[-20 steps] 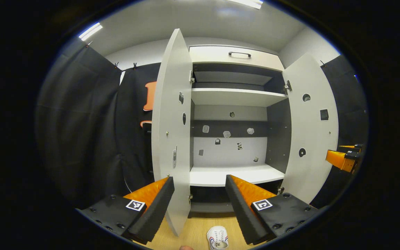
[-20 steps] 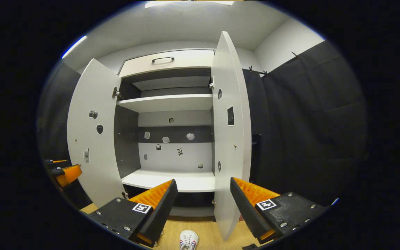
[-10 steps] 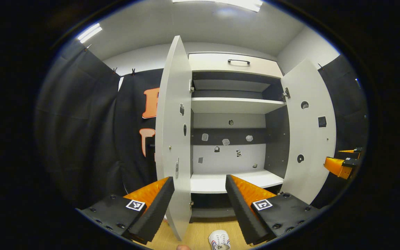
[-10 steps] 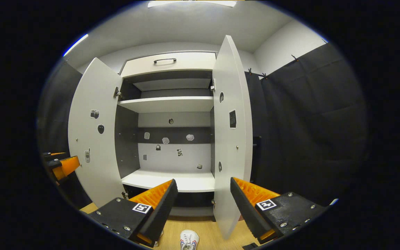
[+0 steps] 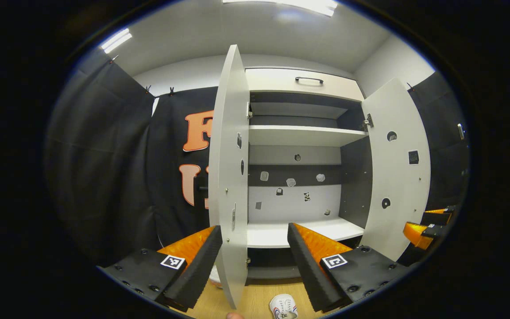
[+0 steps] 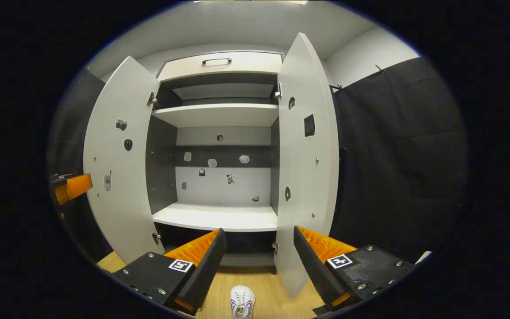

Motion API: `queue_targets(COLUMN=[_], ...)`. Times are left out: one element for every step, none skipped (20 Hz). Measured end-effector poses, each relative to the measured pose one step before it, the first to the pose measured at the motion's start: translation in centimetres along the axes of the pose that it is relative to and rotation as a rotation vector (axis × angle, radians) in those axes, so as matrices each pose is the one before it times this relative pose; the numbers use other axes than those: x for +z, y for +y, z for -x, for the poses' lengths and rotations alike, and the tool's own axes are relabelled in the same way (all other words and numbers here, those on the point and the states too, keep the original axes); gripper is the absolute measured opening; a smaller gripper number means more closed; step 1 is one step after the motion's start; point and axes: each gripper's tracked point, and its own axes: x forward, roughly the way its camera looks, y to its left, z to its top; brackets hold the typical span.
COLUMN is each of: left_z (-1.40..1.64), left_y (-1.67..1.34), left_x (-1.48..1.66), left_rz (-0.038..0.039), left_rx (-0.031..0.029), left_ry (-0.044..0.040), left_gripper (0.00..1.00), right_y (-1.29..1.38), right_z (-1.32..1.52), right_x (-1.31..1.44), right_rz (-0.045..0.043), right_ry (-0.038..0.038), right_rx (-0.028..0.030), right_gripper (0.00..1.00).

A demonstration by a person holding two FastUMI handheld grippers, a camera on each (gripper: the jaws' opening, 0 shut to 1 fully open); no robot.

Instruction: Grab one shoe with the right hand and put it into the shoe cabinet, grab the other shoe with the left hand and put it into the shoe cabinet; then close the right door with the right hand and the left door with the left hand.

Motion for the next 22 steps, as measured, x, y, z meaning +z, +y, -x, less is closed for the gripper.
queue_targets(left_z=[-0.004, -0.033, -0.096, -0.115, 0.038, -0.023, 0.130, -0.033, 0.011, -0.019, 0.042, -0.052, 0.066, 0.116, 0.154, 0.054, 0.055, 0.104, 0.049, 0.042, -0.008, -0.089], left_y=[-0.010, 0.066, 0.282, 0.256, 0.355, 0.383, 0.285, 0.412, 0.456, 0.251, 0.246, 0.288, 0.339, 0.235, 0.162, 0.071, 0.114, 0.016, 0.022, -0.056, -0.038, -0.036], left_x=[-0.060, -0.145, 0.035, -0.013, 0.027, -0.028, 0.051, 0.040, 0.167, 0.058, 0.029, 0.228, 0.143, -0.035, 0.049, 0.116, 0.206, -0.086, -0.098, -0.176, -0.197, -0.133], left_rz=[0.00198, -0.00158, -0.00640, -0.00489, -0.00325, -0.00042, -0.00041, -0.00094, -0.00304, -0.00436, -0.00634, -0.01029, -0.00937, -0.00939, -0.01345, -0.01333, -0.00917, -0.00795, -0.00623, -0.00380, -0.00268, -0.00101], left_rx=[-0.00584, -0.00440, 0.00024, 0.00313, 0.00497, 0.00361, 0.00410, 0.00551, 0.00496, 0.00344, 0.00192, 0.00196, 0.00859, 0.00985, 0.00703, 0.00614, 0.00519, 0.00544, 0.00394, 0.00198, 0.00130, 0.00169], left_ry=[0.00473, 0.00343, 0.00164, -0.00024, 0.00089, 0.00090, -0.00310, -0.00215, -0.00046, -0.00117, -0.00117, -0.00522, -0.00509, -0.00459, -0.00627, -0.00705, -0.00759, -0.00314, -0.00010, 0.00310, 0.00577, 0.00424], left_gripper=[0.94, 0.96, 0.94, 0.94, 0.96, 0.94, 0.94, 0.94, 0.94, 0.97, 0.97, 0.94, 0.94, 0.96, 0.96, 0.96, 0.96, 0.96, 0.96, 0.96, 0.96, 0.96], right_y=[0.460, 0.202, 0.022, 0.090, 0.148, 0.233, 0.243, 0.232, 0.114, 0.302, 0.279, 0.241, -0.076, -0.037, -0.191, -0.229, 0.116, 0.283, 0.103, 0.022, -0.060, -0.029], right_z=[-0.406, -0.405, -0.562, -0.544, -0.631, -0.477, -0.654, -0.459, -0.430, -0.576, -0.650, -0.744, -0.740, -0.692, -0.718, -0.797, -0.756, -0.726, -0.605, -0.692, -0.737, -0.649], right_x=[-1.453, -1.272, -1.741, -1.774, -1.869, -2.024, -1.778, -1.869, -1.878, -1.827, -1.879, -1.659, -1.410, -1.379, -1.412, -1.480, -1.292, -1.128, -1.072, -0.877, -0.714, -0.733], right_rz=[-0.00227, -0.00062, 0.00257, 0.00909, 0.01237, 0.01402, 0.01499, 0.01174, 0.01015, 0.00431, -0.00182, 0.00324, 0.00683, 0.01105, 0.01783, 0.01744, 0.00221, -0.00867, -0.00700, -0.00189, 0.00638, 0.00732], right_ry=[0.02265, 0.01739, 0.02133, 0.02456, 0.02967, 0.03165, 0.03421, 0.02476, 0.03431, 0.03190, 0.03609, 0.03264, 0.02703, 0.02397, 0.03376, 0.03174, 0.03185, 0.02487, 0.02965, 0.02010, 0.02109, 0.02398], right_rx=[0.01005, 0.00055, -0.00698, -0.00515, -0.00282, -0.00146, 0.00261, -0.00086, -0.00301, 0.00250, 0.00672, 0.00223, -0.00384, -0.00352, -0.01098, -0.01169, 0.00075, 0.00490, 0.00285, -0.00096, -0.00191, -0.00225], right_gripper=[0.94, 0.94, 0.94, 0.94, 0.94, 0.94, 0.94, 0.94, 0.94, 0.94, 0.94, 0.94, 0.94, 0.94, 0.94, 0.93, 0.94, 0.93, 0.93, 0.93, 0.93, 0.93])
